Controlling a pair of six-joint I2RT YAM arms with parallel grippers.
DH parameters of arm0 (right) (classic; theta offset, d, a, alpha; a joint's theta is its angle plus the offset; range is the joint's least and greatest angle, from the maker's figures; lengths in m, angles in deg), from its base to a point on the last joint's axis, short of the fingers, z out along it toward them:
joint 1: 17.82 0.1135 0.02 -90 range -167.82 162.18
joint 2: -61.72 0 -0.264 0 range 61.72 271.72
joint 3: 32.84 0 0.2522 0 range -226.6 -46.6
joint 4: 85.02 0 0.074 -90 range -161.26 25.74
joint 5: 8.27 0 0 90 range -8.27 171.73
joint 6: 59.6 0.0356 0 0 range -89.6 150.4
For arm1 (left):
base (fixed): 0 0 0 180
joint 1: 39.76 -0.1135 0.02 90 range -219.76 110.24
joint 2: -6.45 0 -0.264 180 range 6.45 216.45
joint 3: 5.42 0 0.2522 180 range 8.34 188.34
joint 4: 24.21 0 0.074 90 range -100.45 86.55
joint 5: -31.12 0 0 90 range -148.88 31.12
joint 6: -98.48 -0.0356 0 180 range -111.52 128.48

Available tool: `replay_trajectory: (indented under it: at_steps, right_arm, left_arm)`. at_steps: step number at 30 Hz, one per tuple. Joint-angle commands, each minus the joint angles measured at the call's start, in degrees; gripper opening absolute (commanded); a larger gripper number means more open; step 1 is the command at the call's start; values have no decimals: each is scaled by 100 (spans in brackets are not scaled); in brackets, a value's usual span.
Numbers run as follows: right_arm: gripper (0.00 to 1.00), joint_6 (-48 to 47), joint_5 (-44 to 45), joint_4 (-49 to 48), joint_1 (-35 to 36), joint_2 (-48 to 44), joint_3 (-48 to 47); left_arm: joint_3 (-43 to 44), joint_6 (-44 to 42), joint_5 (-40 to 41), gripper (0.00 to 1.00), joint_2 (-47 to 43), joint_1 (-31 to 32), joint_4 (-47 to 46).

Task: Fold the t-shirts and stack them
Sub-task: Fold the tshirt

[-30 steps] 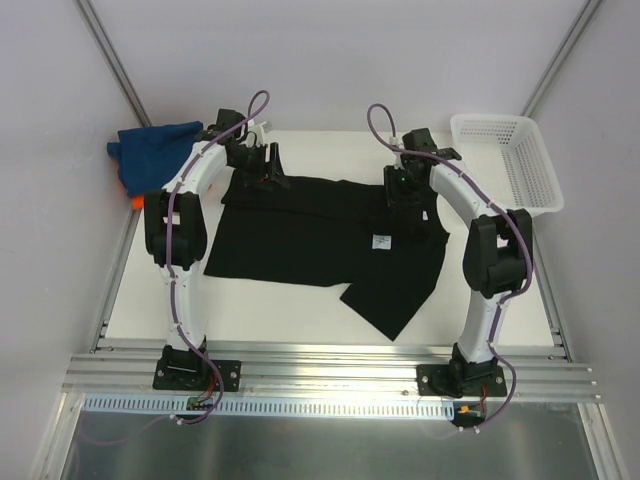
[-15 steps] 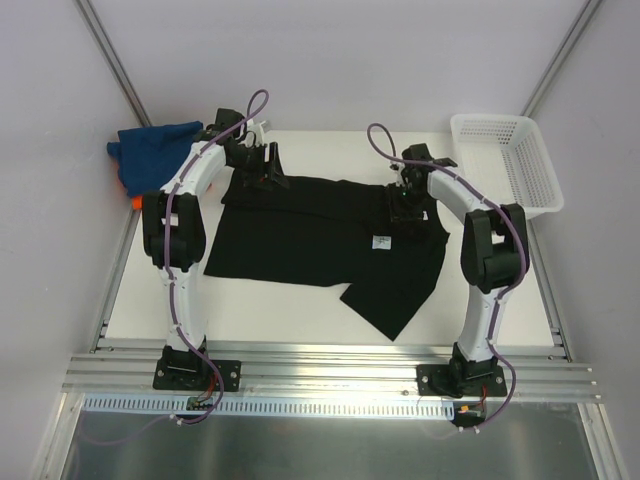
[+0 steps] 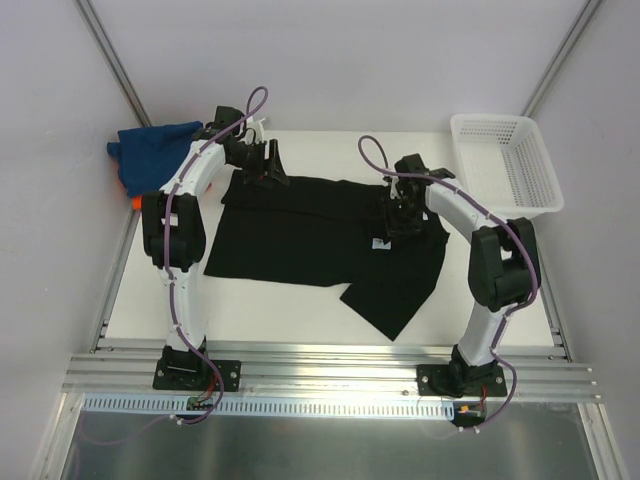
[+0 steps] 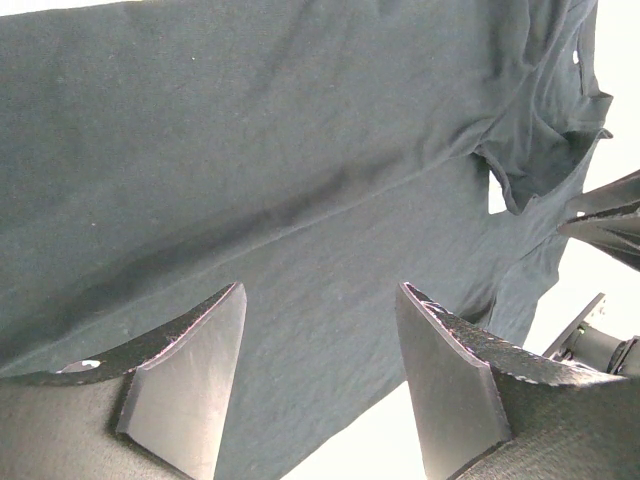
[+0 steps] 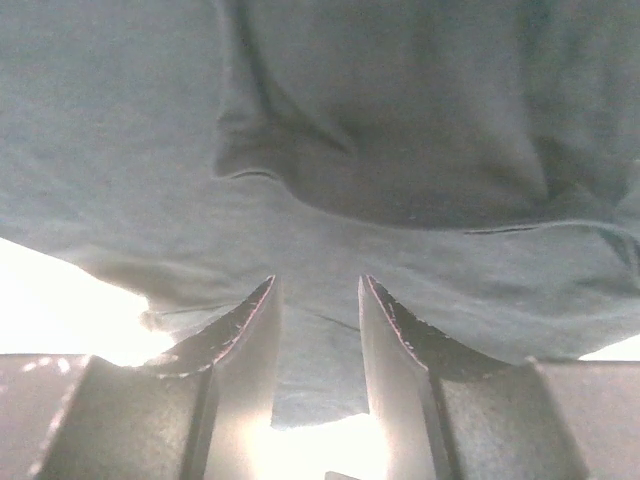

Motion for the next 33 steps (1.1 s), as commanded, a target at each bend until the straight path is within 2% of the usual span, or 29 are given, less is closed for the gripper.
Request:
replay_trajectory:
  at_steps: [1, 7, 11, 22, 33]
  right_arm:
    - [40, -134, 301, -4, -83, -303, -203]
    - [39, -433, 459, -84, -522, 108, -1213]
    - [39, -512, 503, -145, -760, 373, -1329]
    - [39, -513, 354, -84, -1067, 576, -547]
    - [40, -266, 222, -40, -795, -162, 313]
  left_arm:
    - [95, 58, -186, 62, -410, 69, -27]
    - [68, 57, -159, 62, -472, 69, -27]
    - [24, 40, -124, 62, -498, 69, -27]
    - [-248, -66, 25, 62, -700, 69, -18]
    - [-108, 5, -63, 62, -586, 78, -27]
